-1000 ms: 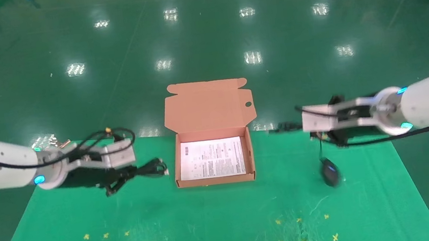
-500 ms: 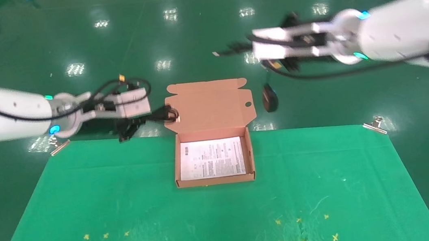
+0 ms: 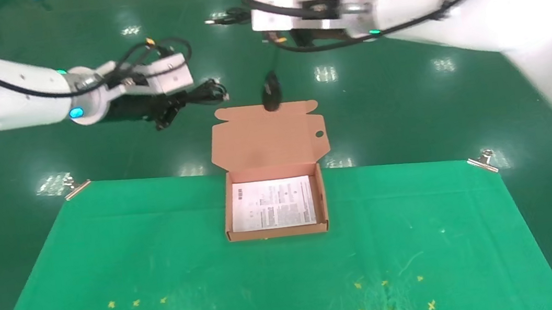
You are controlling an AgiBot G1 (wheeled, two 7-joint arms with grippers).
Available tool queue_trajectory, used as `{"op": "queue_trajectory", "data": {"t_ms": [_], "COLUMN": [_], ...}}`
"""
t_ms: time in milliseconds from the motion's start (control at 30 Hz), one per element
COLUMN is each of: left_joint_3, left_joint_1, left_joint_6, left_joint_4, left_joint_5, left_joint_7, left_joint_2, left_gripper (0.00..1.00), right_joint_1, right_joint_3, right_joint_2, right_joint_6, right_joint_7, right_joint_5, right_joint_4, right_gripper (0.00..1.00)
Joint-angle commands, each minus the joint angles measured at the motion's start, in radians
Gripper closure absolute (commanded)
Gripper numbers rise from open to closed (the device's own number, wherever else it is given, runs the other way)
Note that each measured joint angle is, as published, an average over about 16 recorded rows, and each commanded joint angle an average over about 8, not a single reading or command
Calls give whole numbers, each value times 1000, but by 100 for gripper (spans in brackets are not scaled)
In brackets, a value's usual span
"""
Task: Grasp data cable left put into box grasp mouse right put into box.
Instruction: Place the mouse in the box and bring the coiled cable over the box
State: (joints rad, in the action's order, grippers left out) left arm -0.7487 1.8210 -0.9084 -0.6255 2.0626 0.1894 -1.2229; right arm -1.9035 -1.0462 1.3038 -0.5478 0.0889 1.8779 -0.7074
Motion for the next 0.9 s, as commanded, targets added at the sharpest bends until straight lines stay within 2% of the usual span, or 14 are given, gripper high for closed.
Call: {"op": "queue_trajectory", "data": {"t_ms": [33,133,267,600,900], "left_joint_3": [4,5,5,-3,-29], "left_joint_1": [17,26,31,27,22], "left_joint_6": [14,18,21,13,-18], "left_joint_4": [28,47,64,98,88], "left_joint_5": [1,3,8,43,112], "left_joint_7": [-1,-5,-8,23,93], "left_joint_2": [-6,-9,-1,57,106], "left_gripper": [100,100,100,100,100], "right_joint_1": [-6,-7,0,39,80], "right_joint_3": [9,10,-1,-60,-118], "right_joint_2": [41,50,49,51,57], "right_joint_6": [23,33,40,44,46], "right_joint_7": [-60,-106,-123,-66,-9], "right_joint_5": [-42,-82,-106,-97,-113], "right_joint_4": [59,71,60,54,41], "right_gripper": [100,100,100,100,100]}}
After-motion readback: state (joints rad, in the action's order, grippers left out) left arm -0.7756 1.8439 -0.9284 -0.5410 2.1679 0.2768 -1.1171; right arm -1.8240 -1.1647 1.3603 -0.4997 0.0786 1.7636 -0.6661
